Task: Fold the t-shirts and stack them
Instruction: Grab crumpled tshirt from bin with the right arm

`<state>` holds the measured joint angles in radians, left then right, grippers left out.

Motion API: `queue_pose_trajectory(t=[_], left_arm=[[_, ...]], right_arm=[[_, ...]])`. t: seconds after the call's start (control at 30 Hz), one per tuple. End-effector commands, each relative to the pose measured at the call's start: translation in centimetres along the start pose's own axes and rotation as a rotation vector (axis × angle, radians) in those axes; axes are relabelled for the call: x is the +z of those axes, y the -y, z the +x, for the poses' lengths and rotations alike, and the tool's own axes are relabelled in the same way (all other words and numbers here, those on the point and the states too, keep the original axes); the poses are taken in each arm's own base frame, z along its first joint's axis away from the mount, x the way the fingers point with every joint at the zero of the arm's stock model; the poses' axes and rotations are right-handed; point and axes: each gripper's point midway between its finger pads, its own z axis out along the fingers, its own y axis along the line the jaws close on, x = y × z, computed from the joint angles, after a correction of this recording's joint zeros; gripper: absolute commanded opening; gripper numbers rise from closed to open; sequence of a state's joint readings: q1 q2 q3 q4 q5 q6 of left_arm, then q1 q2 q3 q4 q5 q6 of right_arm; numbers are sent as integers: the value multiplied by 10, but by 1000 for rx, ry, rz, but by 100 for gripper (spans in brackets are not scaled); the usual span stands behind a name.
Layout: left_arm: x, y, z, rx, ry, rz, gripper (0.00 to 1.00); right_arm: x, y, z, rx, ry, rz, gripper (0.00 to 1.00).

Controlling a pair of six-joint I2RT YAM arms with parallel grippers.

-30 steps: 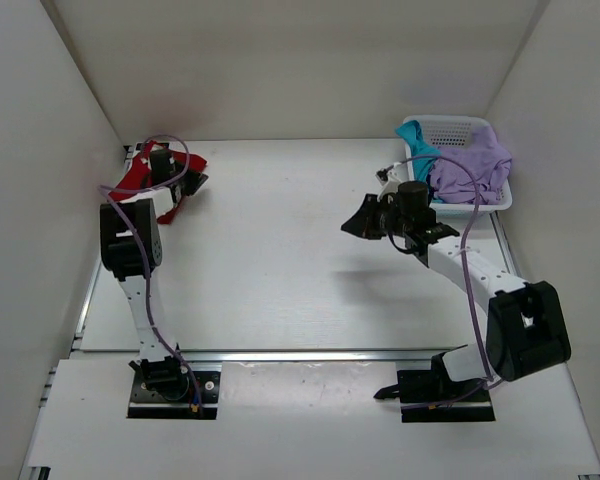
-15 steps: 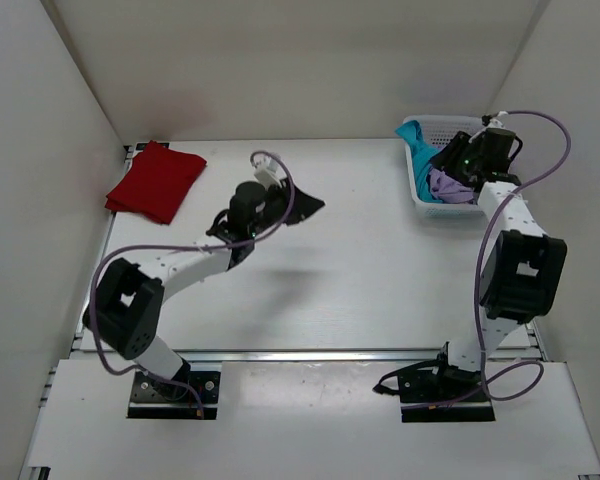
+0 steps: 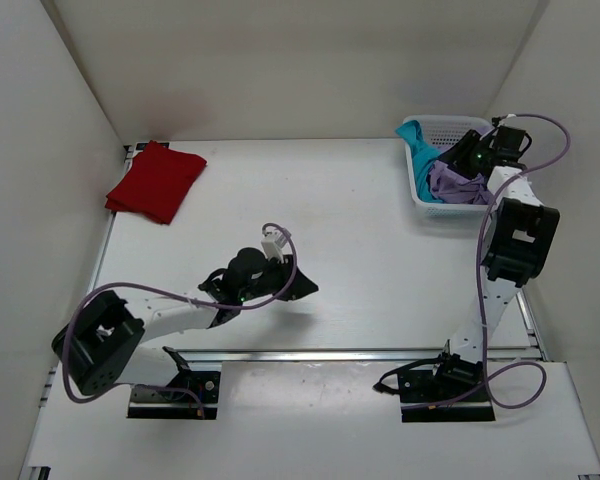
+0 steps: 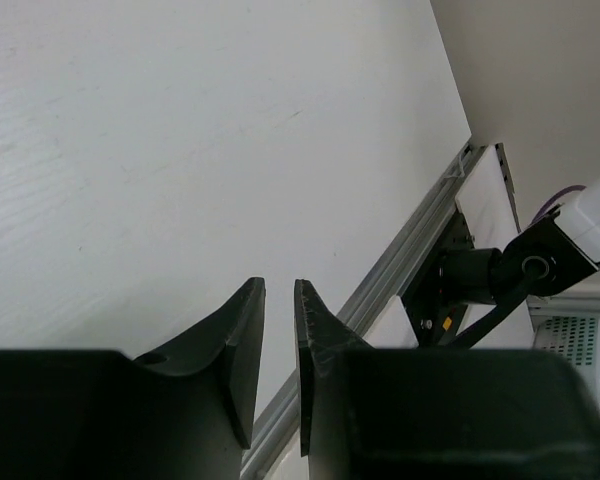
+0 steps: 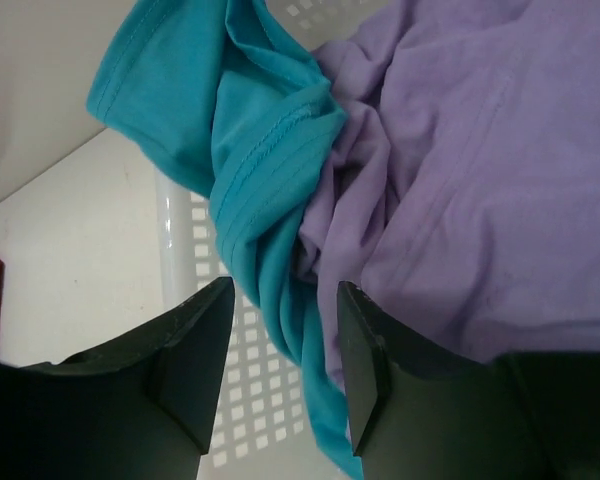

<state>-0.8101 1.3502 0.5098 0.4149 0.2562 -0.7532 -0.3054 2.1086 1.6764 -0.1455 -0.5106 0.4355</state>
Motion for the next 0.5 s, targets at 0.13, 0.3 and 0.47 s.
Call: queue_pose_trajectory(t=[0.13, 0.3, 0.47], left_arm=[[-21, 10, 0, 42, 49, 52, 31], [-26, 8, -8, 34, 71, 46, 32], [-37, -5, -24, 3, 154, 5, 33]], right_arm=[[20, -21, -31, -32, 50, -103, 43], [37, -18, -37, -47, 22, -74, 41], [49, -14, -35, -56, 6, -55, 40]])
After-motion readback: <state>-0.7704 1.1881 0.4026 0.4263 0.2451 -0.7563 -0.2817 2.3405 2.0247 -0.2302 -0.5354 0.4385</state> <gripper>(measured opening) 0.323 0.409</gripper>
